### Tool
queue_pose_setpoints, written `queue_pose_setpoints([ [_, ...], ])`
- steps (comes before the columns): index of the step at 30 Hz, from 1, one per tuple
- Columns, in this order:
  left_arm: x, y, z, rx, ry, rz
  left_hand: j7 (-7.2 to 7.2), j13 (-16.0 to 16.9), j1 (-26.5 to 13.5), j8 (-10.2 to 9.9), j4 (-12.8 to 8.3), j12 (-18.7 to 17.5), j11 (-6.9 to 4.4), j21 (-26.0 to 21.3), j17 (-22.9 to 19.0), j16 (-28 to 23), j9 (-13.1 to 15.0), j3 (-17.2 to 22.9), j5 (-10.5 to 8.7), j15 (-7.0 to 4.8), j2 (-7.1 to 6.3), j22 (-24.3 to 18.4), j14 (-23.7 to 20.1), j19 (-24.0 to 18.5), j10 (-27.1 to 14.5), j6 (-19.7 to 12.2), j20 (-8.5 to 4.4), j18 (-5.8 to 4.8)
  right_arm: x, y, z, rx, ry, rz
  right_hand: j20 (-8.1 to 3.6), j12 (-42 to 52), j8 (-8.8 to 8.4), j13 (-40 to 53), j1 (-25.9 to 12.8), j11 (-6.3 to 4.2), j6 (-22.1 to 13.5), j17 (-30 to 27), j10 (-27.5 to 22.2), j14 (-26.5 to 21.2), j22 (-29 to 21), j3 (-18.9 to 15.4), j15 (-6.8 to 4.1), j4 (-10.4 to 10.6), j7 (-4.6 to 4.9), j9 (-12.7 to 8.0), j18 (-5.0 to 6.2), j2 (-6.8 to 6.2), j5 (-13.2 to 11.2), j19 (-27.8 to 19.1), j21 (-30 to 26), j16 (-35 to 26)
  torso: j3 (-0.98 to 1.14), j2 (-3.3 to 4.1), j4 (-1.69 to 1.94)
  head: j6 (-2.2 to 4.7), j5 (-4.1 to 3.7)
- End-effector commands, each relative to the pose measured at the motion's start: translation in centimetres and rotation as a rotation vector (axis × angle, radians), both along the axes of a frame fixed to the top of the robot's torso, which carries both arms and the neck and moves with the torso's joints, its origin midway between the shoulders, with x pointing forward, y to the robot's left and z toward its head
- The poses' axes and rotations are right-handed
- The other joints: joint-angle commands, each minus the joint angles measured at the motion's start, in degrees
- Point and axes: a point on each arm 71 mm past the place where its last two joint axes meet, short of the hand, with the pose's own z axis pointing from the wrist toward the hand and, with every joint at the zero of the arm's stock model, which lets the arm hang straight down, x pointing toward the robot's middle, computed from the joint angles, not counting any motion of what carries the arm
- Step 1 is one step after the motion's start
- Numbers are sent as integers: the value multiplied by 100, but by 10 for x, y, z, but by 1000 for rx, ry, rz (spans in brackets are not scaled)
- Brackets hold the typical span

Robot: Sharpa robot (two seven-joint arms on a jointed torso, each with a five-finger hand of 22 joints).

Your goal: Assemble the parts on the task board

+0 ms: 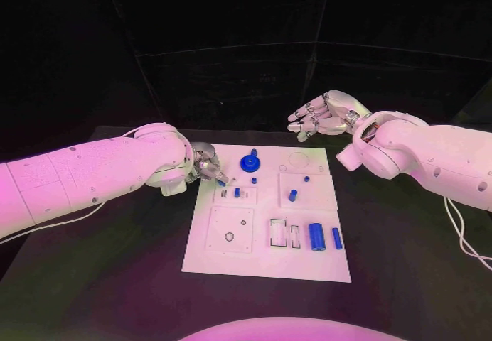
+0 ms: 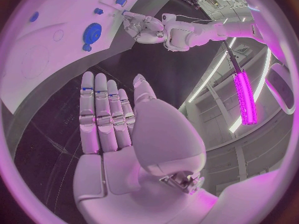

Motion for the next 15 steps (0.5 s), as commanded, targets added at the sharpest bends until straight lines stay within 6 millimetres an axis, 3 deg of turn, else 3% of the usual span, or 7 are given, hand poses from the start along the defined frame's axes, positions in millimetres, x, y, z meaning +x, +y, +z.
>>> queue_pose_setpoints([
  [1, -1, 0, 1, 15, -57, -8, -38, -12, -40, 29, -528, -31, -15, -22, 1509, 18, 8, 572, 8, -21, 17, 263, 595, 29, -9, 2, -10, 56, 0, 0, 1, 2, 0, 9, 7, 26, 30, -7, 16, 12, -37, -9, -37, -23, -7, 3, -11, -37, -13, 5, 32, 47, 22, 51, -20, -32, 0, 1, -2, -4, 17],
  [6, -6, 1, -4, 39, -66, -32, -49, -42, -103, 68, -503, -50, -22, -34, 1509, 18, 18, 599, -2, -27, -4, 252, 595, 26, -6, 25, -14, 59, -1, 0, 1, 1, 2, 11, 6, 26, 32, -11, 33, 11, -40, -10, -38, -24, -11, 7, -12, -47, -12, 4, 32, 54, 21, 56, -25, -33, -15, 1, 0, -8, 8],
  [11, -9, 0, -9, 45, -66, -46, -67, -47, -164, 119, -473, -46, -35, -33, 1509, 18, 34, 616, -8, -37, -22, 255, 595, 28, 12, 54, -21, 59, -1, 0, 1, 1, 2, 11, 5, 27, 33, -12, 39, 11, -40, -10, -37, -22, -12, 10, -14, -50, -13, 4, 33, 58, 21, 58, -26, -32, -3, 3, -13, -20, 29],
  [15, -10, -1, -11, 46, -63, -52, -76, -38, -189, 143, -458, -35, -42, -30, 1509, 18, 42, 622, -10, -42, -28, 260, 595, 31, 26, 66, -25, 58, -1, 0, 1, 1, 2, 11, 5, 27, 33, -12, 39, 11, -40, -10, -37, -22, -12, 10, -14, -50, -13, 4, 33, 58, 21, 58, -26, -32, -6, 4, -16, -30, 37],
])
